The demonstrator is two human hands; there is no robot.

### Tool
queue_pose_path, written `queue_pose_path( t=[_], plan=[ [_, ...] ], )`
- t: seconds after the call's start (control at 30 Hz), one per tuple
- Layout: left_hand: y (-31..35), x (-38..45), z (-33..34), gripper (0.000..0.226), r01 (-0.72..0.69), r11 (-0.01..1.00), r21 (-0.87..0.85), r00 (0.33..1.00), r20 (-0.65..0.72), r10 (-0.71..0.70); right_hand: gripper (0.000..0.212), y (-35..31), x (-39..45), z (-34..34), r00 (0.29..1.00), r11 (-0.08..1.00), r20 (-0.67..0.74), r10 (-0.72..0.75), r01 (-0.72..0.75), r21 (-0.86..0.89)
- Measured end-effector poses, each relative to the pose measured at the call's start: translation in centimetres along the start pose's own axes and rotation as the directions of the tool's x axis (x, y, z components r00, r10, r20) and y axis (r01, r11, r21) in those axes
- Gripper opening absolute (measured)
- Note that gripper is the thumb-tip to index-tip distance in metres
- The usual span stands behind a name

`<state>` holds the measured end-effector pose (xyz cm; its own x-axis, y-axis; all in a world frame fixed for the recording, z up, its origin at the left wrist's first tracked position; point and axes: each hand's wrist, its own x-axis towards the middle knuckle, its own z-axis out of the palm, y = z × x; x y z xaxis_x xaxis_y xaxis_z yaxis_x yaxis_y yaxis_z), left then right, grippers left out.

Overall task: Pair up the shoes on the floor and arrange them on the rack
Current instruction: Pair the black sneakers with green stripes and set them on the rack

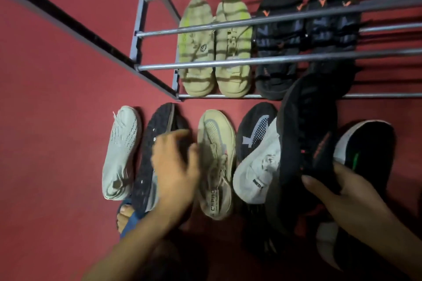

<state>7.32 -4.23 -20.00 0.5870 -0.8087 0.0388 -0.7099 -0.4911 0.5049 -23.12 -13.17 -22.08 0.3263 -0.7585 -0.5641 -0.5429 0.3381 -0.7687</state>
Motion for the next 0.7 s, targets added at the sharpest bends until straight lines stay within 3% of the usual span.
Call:
queue_pose_path(
  t=[0.07, 0.13, 0.17, 0.23, 0.3, 0.37, 0.43, 0.5, 0.6, 0.7],
  plan=[
    [-4.6, -0.1, -1.6, 0.063, 0.230, 0.951, 0.205, 0.973, -0.016, -0.231, 0.043, 0.5, -0.2, 0.0, 1.000, 1.000, -0.007, -0.011, 0.011, 0.023],
    [-7.5, -0.9, -2.9, 0.092, 0.456, 0.875, 0.162, 0.880, 0.068, -0.471, 0.042, 0.9, 0.0, 0.1, 1.000, 0.999, 0.005, -0.022, 0.021, 0.038],
    [-8.3, -1.3, -3.3, 0.097, 0.544, 0.832, 0.114, 0.825, 0.109, -0.554, 0.043, 1.0, 0.2, 0.1, 0.999, 0.999, 0.016, -0.028, 0.027, 0.036],
    [-8.6, -1.6, -4.0, 0.083, 0.671, 0.741, -0.040, 0.736, 0.163, -0.658, 0.046, 1.1, 0.3, 0.0, 0.999, 0.999, 0.027, -0.026, 0.025, 0.038],
    [-8.4, -1.8, -5.0, 0.053, 0.699, 0.666, -0.260, 0.715, 0.231, -0.660, 0.045, 1.2, 0.5, -0.1, 0.999, 0.999, 0.028, -0.033, 0.032, 0.034],
    [-7.9, -2.7, -6.6, 0.026, 0.631, 0.713, -0.308, 0.776, 0.230, -0.587, 0.045, 1.5, 0.6, -0.1, 0.999, 0.999, 0.029, -0.039, 0.037, 0.039],
    [-7.8, -3.5, -8.6, 0.031, 0.582, 0.751, -0.313, 0.811, 0.148, -0.567, 0.049, 1.9, 0.6, 0.1, 0.999, 0.998, 0.037, -0.034, 0.032, 0.051],
    [-7.7, -4.0, -10.0, 0.034, 0.581, 0.700, -0.415, 0.790, 0.081, -0.608, 0.055, 2.3, 0.7, 0.1, 0.998, 0.998, 0.049, -0.037, 0.034, 0.055],
    [-6.2, -5.2, -10.1, 0.036, 0.635, 0.448, -0.629, 0.691, 0.204, -0.694, 0.055, 2.2, 0.7, 0.1, 0.997, 0.996, 0.044, -0.058, 0.055, 0.074],
    [-3.0, -5.8, -9.4, 0.047, 0.672, 0.166, -0.722, 0.644, 0.459, -0.611, 0.047, 1.5, 0.5, 0.6, 0.996, 0.990, 0.013, -0.090, 0.088, 0.113]
  ],
)
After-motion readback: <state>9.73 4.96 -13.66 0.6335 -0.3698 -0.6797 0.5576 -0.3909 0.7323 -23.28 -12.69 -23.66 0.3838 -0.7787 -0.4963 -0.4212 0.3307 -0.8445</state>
